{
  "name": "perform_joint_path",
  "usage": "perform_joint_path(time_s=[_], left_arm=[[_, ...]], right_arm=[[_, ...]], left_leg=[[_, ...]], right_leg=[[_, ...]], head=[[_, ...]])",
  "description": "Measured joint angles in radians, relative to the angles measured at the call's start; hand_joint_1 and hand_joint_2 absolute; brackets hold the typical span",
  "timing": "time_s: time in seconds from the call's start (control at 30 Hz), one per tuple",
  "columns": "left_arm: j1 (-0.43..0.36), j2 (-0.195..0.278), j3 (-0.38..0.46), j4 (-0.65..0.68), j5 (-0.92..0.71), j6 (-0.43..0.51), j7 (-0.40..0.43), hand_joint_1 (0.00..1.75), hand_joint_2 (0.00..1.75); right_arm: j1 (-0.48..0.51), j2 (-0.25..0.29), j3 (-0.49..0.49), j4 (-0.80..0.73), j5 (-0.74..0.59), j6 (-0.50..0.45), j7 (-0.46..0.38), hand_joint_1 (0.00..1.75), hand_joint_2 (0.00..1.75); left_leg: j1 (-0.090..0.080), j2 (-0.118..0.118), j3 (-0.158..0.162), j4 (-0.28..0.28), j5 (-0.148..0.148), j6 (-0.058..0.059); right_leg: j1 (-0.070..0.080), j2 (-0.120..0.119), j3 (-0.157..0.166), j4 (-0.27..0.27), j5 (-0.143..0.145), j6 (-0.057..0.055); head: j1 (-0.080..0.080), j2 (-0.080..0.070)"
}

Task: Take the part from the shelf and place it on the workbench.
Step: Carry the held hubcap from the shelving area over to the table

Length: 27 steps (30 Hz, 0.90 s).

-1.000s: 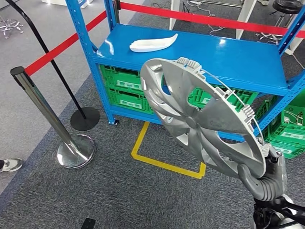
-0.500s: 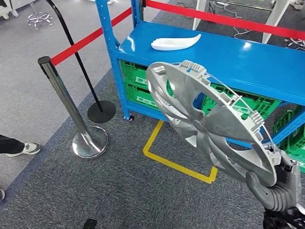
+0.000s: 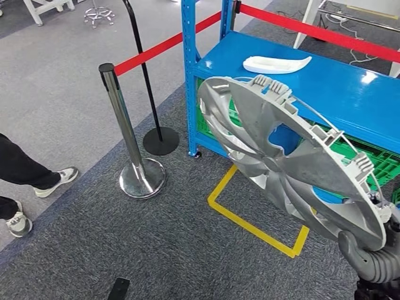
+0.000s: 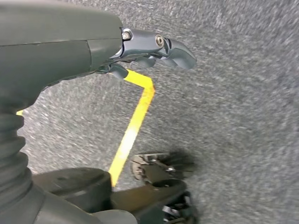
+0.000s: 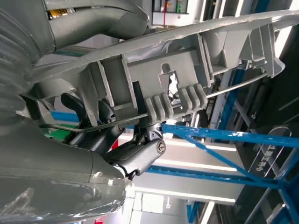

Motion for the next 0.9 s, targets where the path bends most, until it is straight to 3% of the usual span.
perform_joint_path(time_s=[0.03, 0.1, 0.17, 0.2, 0.27, 0.3, 0.33, 0.37, 0.4, 0.47, 0.53, 0.6, 0.67, 0.73, 0.8, 0.83, 0.87, 0.9], left_arm=[[-0.003, -0.003, -0.001, 0.0, 0.0, -0.004, 0.0, 0.0, 1.75], [-0.004, -0.006, -0.001, 0.0, -0.002, -0.019, 0.0, 0.0, 1.75], [-0.004, -0.008, -0.003, 0.0, -0.007, -0.03, -0.006, 0.0, 1.75], [-0.005, -0.008, -0.005, 0.0, -0.009, -0.032, -0.01, 0.0, 1.75], [-0.007, -0.009, -0.008, 0.0, -0.014, -0.034, -0.014, 0.0, 1.75], [-0.007, -0.008, -0.009, 0.0, -0.017, -0.033, -0.013, 0.0, 1.75], [-0.005, -0.008, -0.01, 0.0, -0.02, -0.032, -0.012, 0.0, 1.75], [-0.003, -0.007, -0.011, 0.0, -0.022, -0.031, -0.01, 0.0, 1.75], [-0.002, -0.005, -0.013, 0.0, -0.024, -0.03, -0.008, 0.0, 1.75], [-0.002, -0.002, -0.016, 0.0, -0.025, -0.03, -0.008, 0.0, 1.75], [-0.003, 0.0, -0.02, 0.0, -0.026, -0.03, -0.008, 0.0, 1.75], [-0.001, 0.001, -0.023, 0.0, -0.026, -0.03, -0.008, 0.0, 1.75], [0.002, 0.002, -0.025, 0.0, -0.026, -0.03, -0.008, 0.0, 1.75], [0.001, 0.003, -0.025, 0.0, -0.026, -0.03, -0.008, 0.0, 1.75], [0.001, 0.002, -0.026, 0.0, -0.026, -0.03, -0.008, 0.0, 1.75], [0.001, 0.002, -0.026, 0.0, -0.026, -0.03, -0.008, 0.0, 1.75], [0.002, 0.003, -0.026, 0.0, -0.026, -0.03, -0.008, 0.0, 1.75], [0.002, 0.003, -0.026, 0.0, -0.026, -0.03, -0.008, 0.0, 1.75]], right_arm=[[-0.004, 0.0, 0.0, 0.003, 0.002, -0.001, -0.003, 1.75, 1.75], [-0.012, 0.0, 0.0, 0.01, 0.003, -0.004, -0.009, 1.75, 1.75], [-0.022, 0.001, 0.0, 0.019, -0.004, -0.008, -0.015, 1.75, 1.75], [-0.025, 0.002, 0.0, 0.023, -0.007, -0.008, -0.018, 1.75, 1.75], [-0.029, 0.002, -0.001, 0.031, -0.011, -0.009, -0.021, 1.75, 1.75], [-0.03, 0.003, -0.001, 0.036, -0.011, -0.009, -0.021, 1.75, 1.75], [-0.031, 0.003, -0.001, 0.04, -0.011, -0.008, -0.022, 1.75, 1.75], [-0.033, 0.004, -0.001, 0.044, -0.011, -0.008, -0.022, 1.75, 1.75], [-0.034, 0.005, -0.001, 0.048, -0.01, -0.008, -0.022, 1.75, 1.75], [-0.036, 0.006, 0.0, 0.053, -0.009, -0.007, -0.022, 1.75, 1.75], [-0.038, 0.006, 0.0, 0.057, -0.008, -0.006, -0.022, 1.75, 1.75], [-0.041, 0.007, 0.001, 0.06, -0.008, -0.006, -0.022, 1.75, 1.75], [-0.044, 0.008, 0.002, 0.062, -0.008, -0.005, -0.022, 1.75, 1.75], [-0.045, 0.008, 0.002, 0.064, -0.008, -0.004, -0.022, 1.75, 1.75], [-0.045, 0.009, 0.003, 0.068, -0.008, -0.004, -0.023, 1.75, 1.75], [-0.045, 0.009, 0.003, 0.071, -0.008, -0.004, -0.023, 1.75, 1.75], [-0.044, 0.009, 0.003, 0.073, -0.008, -0.004, -0.023, 1.75, 1.75], [-0.044, 0.009, 0.003, 0.075, -0.007, -0.004, -0.023, 1.75, 1.75]], left_leg=[[0.0, -0.008, -0.004, 0.0, 0.003, -0.007], [0.002, -0.02, -0.011, -0.002, 0.009, -0.019], [0.0, 0.004, -0.026, 0.023, -0.009, -0.029], [-0.001, 0.026, -0.046, 0.065, -0.035, -0.034], [0.0, 0.064, -0.113, 0.2, -0.1, -0.042], [0.001, 0.071, -0.142, 0.259, -0.12, -0.045], [0.002, 0.075, -0.156, 0.286, -0.121, -0.047], [0.002, 0.078, -0.148, 0.272, -0.103, -0.047], [0.002, 0.084, -0.121, 0.219, -0.071, -0.045], [-0.002, 0.124, -0.046, 0.077, -0.013, -0.036], [-0.009, 0.15, -0.011, 0.003, 0.003, -0.024], [-0.01, 0.132, -0.012, -0.005, 0.004, -0.011], [-0.006, 0.111, -0.01, -0.012, 0.008, 0.002], [-0.002, 0.09, -0.008, -0.016, 0.011, 0.01], [-0.002, 0.067, -0.008, -0.015, 0.011, 0.013], [-0.003, 0.055, -0.007, -0.015, 0.01, 0.014], [-0.003, 0.043, -0.005, -0.014, 0.01, 0.014], [-0.002, 0.03, -0.003, -0.014, 0.009, 0.013]], right_leg=[[0.0, 0.008, 0.008, -0.016, 0.0, -0.003], [0.002, -0.007, 0.008, -0.019, 0.005, -0.014], [-0.001, -0.026, 0.009, -0.023, 0.01, -0.026], [-0.002, -0.037, 0.01, -0.025, 0.011, -0.03], [-0.001, -0.06, 0.009, -0.025, 0.01, -0.035], [-0.001, -0.072, 0.009, -0.025, 0.009, -0.036], [0.0, -0.083, 0.009, -0.025, 0.009, -0.037], [0.0, -0.093, 0.01, -0.025, 0.008, -0.037], [0.0, -0.103, 0.011, -0.025, 0.007, -0.036], [0.003, -0.12, 0.015, -0.023, 0.002, -0.029], [0.01, -0.136, 0.019, -0.024, -0.003, -0.02], [0.011, -0.152, 0.024, -0.03, -0.004, -0.009], [0.008, -0.128, 0.018, -0.014, -0.022, 0.0], [0.006, -0.078, -0.028, 0.082, -0.074, 0.004], [0.007, -0.057, -0.096, 0.215, -0.123, 0.004], [0.008, -0.055, -0.118, 0.248, -0.124, 0.004], [0.008, -0.054, -0.121, 0.243, -0.106, 0.004], [0.007, -0.05, -0.104, 0.196, -0.07, 0.004]], head=[[0.0, 0.0], [-0.001, 0.0], [-0.005, 0.0], [-0.008, 0.0], [-0.014, 0.0], [-0.013, 0.0], [-0.014, 0.0], [-0.014, 0.0], [-0.014, 0.0], [-0.014, 0.0], [-0.012, 0.0], [-0.01, 0.0], [-0.007, 0.0], [0.0, 0.0], [0.003, 0.0], [0.003, 0.0], [0.003, 0.0], [0.003, 0.0]])
